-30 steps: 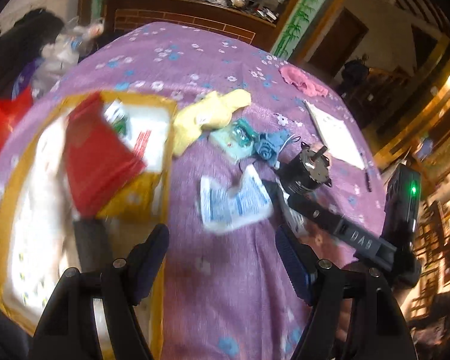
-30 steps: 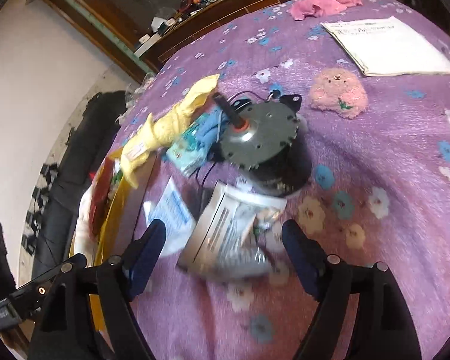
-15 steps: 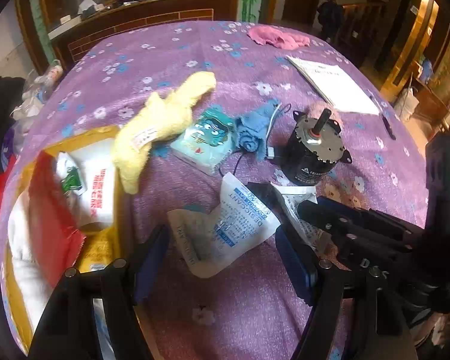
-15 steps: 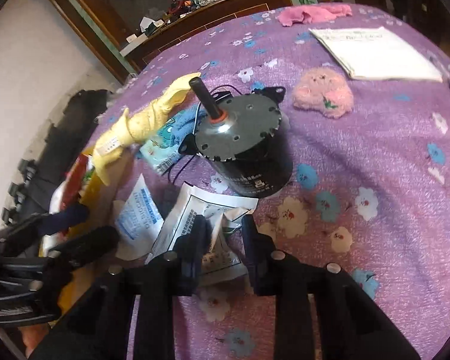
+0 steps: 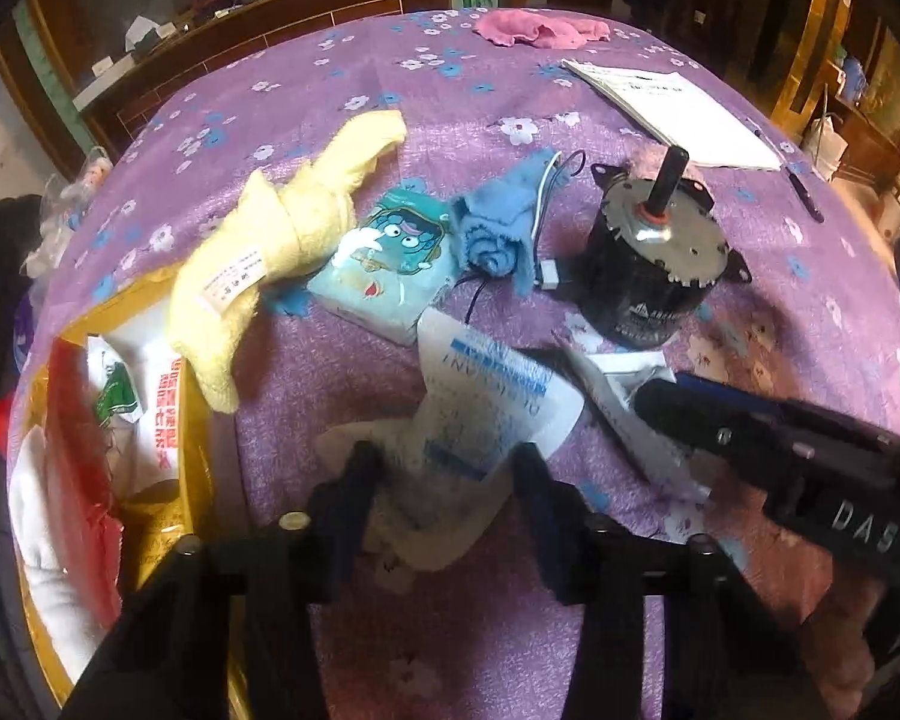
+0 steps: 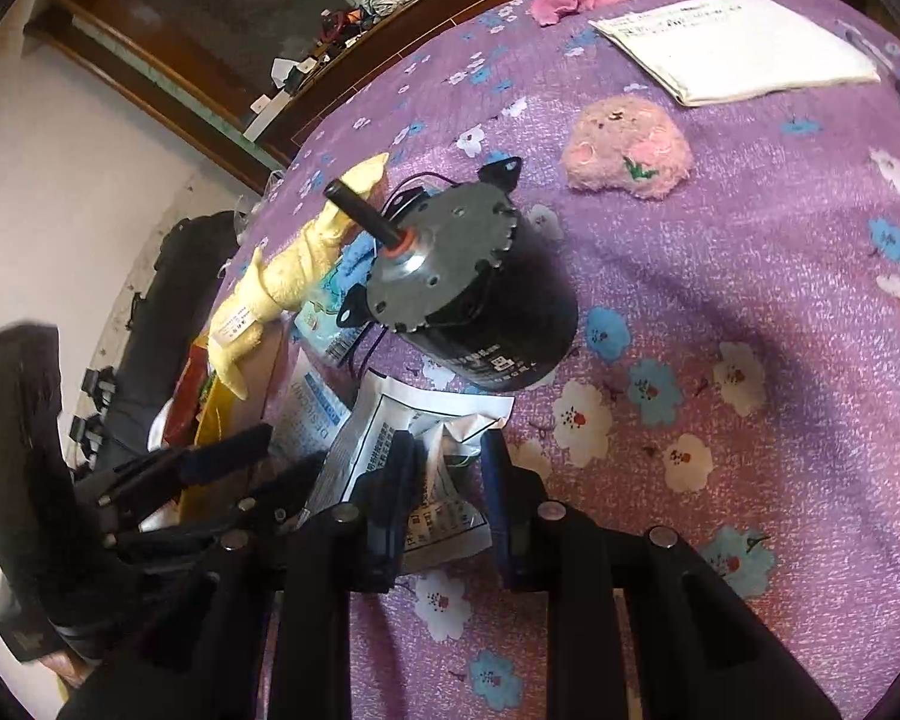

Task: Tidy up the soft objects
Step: 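Grasp the white desiccant packet with the left tool while the right grasps a white paper packet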

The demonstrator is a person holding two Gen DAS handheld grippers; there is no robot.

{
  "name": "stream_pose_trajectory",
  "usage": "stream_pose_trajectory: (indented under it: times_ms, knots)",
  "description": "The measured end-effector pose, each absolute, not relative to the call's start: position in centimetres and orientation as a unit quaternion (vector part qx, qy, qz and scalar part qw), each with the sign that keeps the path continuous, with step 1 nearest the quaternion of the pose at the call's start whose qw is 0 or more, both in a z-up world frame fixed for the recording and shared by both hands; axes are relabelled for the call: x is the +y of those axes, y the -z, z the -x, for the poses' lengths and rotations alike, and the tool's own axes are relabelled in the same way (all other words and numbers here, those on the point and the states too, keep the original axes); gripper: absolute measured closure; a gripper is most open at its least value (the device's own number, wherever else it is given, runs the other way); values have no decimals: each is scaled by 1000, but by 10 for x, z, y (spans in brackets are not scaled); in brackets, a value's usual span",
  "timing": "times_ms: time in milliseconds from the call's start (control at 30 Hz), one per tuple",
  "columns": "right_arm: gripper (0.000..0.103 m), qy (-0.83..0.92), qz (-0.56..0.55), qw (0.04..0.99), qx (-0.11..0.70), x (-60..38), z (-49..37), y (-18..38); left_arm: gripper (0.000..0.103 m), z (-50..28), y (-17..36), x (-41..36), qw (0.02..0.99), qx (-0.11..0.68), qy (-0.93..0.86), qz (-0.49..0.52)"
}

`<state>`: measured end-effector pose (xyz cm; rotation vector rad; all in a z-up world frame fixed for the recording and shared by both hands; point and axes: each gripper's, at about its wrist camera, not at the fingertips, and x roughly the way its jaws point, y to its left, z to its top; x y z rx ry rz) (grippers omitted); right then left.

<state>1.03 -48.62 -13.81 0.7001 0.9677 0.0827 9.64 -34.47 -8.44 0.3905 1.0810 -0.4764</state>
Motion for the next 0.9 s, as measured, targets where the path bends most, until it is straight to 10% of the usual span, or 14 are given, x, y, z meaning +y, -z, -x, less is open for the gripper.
stream_pose_trajectory:
  times_ms: [100, 267, 300, 400, 600, 900]
  knots:
    - [82, -38, -328, 827, 455, -484, -9, 137, 103, -95, 83, -333, 809, 517, 224, -167]
    - [82, -40, -332, 825, 455, -485, -7, 138, 101, -92, 66, -310, 819, 506, 249, -102]
    - [82, -40, -334, 825, 454, -485, -7, 138, 89, -91, 59, -308, 819, 503, 260, -91]
    - [81, -41, -335, 824, 455, -486, -8, 138, 8, -95, 50, -317, 828, 489, 252, -108]
    - [82, -39, -355, 818, 452, -493, -8, 142, 10, -115, 64, -359, 822, 458, 284, -184]
    - [82, -40, -379, 810, 445, -502, -4, 144, 45, -92, 75, -359, 789, 480, 292, -249]
